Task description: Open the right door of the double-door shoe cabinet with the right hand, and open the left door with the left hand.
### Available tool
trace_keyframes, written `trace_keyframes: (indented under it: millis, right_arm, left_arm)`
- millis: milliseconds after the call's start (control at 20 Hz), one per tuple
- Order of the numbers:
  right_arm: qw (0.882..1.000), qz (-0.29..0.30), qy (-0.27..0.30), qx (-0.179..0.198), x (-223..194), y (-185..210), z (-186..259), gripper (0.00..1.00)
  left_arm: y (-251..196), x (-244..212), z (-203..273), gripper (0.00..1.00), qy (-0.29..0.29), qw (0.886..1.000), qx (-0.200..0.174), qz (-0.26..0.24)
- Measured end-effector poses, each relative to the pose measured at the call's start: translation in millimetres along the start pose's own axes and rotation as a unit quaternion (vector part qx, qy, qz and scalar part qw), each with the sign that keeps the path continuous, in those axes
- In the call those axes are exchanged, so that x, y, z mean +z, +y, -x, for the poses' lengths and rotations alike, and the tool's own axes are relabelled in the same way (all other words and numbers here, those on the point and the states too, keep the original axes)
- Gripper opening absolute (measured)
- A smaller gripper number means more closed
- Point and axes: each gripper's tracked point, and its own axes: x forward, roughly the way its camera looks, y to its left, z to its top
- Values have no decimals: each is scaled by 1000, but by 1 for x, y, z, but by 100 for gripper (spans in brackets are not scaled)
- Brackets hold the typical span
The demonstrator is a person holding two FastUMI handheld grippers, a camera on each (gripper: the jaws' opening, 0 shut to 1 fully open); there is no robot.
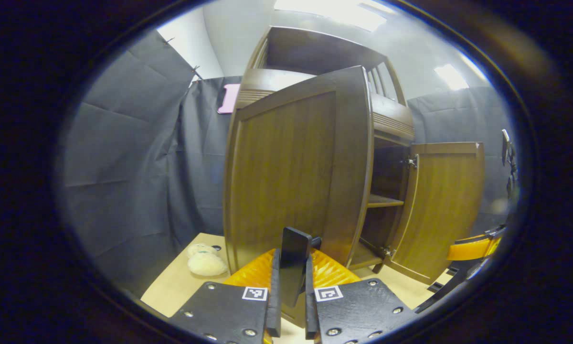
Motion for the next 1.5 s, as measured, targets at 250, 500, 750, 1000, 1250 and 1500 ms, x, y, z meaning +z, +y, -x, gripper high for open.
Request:
trace_keyframes:
  millis: [250,500,750,1000,1250,1500]
  right_arm:
    - [1000,2,10,20,-5,16,-9,95]
    - [1000,7,14,25,-3,19,-14,95]
    - [1000,26,11,9,7,10,-18,91]
    - [999,39,4,-19,23,-3,-15,95]
    - [998,45,1,-40,37,-15,-8,95]
    - [991,65,-45,-110,59,-64,6,95]
  left_arm:
    - [39,15,-13,22,0,1000,30,-9]
    - [105,19,10,11,-6,998,45,-33]
    - [139,19,15,6,-1,999,14,-47]
    - [149,20,17,6,-2,999,9,-44]
    - [155,12,33,10,8,999,31,-31]
    - [172,2,94,9,55,990,132,3]
